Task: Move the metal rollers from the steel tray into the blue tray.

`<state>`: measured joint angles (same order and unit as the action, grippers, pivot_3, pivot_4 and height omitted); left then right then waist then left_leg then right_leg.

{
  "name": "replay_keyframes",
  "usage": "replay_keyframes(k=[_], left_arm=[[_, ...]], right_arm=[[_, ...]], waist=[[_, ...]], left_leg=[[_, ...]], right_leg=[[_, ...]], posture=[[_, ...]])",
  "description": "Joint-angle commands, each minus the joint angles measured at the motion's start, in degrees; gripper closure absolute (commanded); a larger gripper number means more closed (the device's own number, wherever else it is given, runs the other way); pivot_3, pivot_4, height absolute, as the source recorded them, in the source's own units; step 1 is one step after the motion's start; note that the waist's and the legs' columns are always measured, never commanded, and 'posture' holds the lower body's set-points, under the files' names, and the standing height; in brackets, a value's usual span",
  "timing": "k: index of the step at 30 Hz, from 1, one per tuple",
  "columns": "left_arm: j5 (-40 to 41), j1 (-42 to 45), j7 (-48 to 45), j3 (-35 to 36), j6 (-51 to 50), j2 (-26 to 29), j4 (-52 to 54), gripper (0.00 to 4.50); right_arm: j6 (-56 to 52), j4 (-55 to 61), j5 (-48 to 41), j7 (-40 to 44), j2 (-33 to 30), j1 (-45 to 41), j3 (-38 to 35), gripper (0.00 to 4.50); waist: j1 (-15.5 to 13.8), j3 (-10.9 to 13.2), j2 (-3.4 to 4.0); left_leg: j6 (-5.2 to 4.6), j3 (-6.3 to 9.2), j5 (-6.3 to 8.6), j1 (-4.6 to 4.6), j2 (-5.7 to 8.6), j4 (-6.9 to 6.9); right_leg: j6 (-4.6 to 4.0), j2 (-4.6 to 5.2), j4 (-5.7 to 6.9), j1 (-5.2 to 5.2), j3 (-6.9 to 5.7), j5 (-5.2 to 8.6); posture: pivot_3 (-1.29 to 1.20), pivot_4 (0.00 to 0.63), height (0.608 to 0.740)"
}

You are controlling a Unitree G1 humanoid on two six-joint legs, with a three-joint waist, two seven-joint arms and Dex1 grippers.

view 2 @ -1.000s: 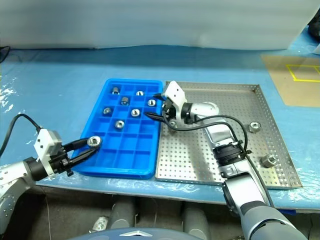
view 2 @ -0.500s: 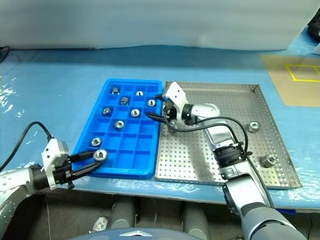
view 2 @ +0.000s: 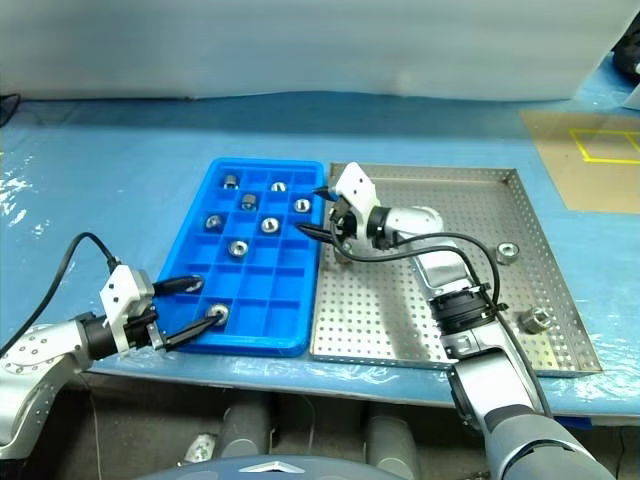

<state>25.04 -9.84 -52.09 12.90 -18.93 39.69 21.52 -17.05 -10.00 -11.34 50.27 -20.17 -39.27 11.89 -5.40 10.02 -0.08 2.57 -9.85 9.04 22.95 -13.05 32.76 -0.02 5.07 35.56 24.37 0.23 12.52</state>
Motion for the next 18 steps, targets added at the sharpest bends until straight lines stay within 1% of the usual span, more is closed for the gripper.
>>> replay_keyframes(k=[1, 3, 6, 9, 12, 16, 18], left_arm=[[4.04, 6.20, 2.03, 1.08, -1.75, -0.62, 2.84, 0.03], [6.75, 10.51, 2.50, 0.96, -3.60, -0.93, 3.71, 0.03], [9.16, 15.52, 2.26, -0.69, -5.61, -1.23, 3.99, 0.03], [9.04, 20.28, 1.09, -5.74, -6.01, -3.21, 2.51, 0.03], [6.71, 22.52, -1.31, -10.53, -4.05, -4.75, -0.51, 0.03], [7.11, 25.05, -2.81, -13.61, -4.49, -7.44, -4.45, 0.03], [7.17, 25.67, -4.29, -14.66, -5.00, -7.63, -5.88, 0.03]], right_arm=[[-0.28, 3.96, -0.63, 0.64, -2.31, 0.70, -2.16, 0.48], [-0.81, 4.64, -0.95, 1.47, -4.43, 1.63, -2.85, 0.48], [-1.51, 5.59, -0.93, 2.43, -7.20, 3.21, -3.27, 0.48], [-2.34, 7.29, -0.84, 2.92, -9.09, 5.71, -3.29, 0.48], [-2.79, 8.40, -0.49, 2.45, -9.29, 7.36, -2.85, 0.48], [-3.60, 9.80, -0.32, 1.51, -8.12, 8.34, -2.10, 0.48], [-3.48, 9.95, 0.14, 1.33, -7.64, 8.87, -1.43, 0.48]], waist=[[-0.25, 0.00, 0.00], [-0.26, -0.01, -0.02], [-0.06, -0.02, -0.03], [0.10, -0.02, -0.02], [0.71, -0.02, -0.02], [1.40, -0.02, -0.02], [1.47, -0.02, -0.02]], left_leg=[[0.05, 0.01, -0.03, 0.04, 0.00, 0.00], [0.26, 0.01, -0.17, 0.08, 0.02, 0.06], [0.28, 0.01, -0.17, 0.06, 0.08, 0.16], [0.28, 0.00, -0.18, 0.01, 0.05, 0.18], [0.28, 0.00, -0.19, -0.01, 0.01, 0.18], [0.27, 0.00, -0.19, 0.02, 0.01, 0.20], [0.27, 0.00, -0.19, 0.02, 0.01, 0.22]], right_leg=[[0.00, 0.03, 0.02, -0.01, 0.00, 0.00], [-0.01, 0.04, 0.10, -0.01, 0.00, 0.00], [-0.01, 0.06, 0.17, -0.02, 0.00, -0.01], [-0.01, 0.05, 0.19, -0.02, 0.02, -0.01], [-0.03, -0.01, 0.19, -0.01, 0.03, -0.02], [-0.03, 0.00, 0.20, 0.01, 0.03, -0.02], [-0.05, 0.00, 0.20, 0.01, 0.03, -0.03]], posture=[[0.04, 0.150, 0.740], [0.03, 0.150, 0.740], [0.02, 0.150, 0.740], [0.00, 0.150, 0.740], [-0.02, 0.150, 0.740], [-0.03, 0.150, 0.740], [-0.03, 0.150, 0.740]])
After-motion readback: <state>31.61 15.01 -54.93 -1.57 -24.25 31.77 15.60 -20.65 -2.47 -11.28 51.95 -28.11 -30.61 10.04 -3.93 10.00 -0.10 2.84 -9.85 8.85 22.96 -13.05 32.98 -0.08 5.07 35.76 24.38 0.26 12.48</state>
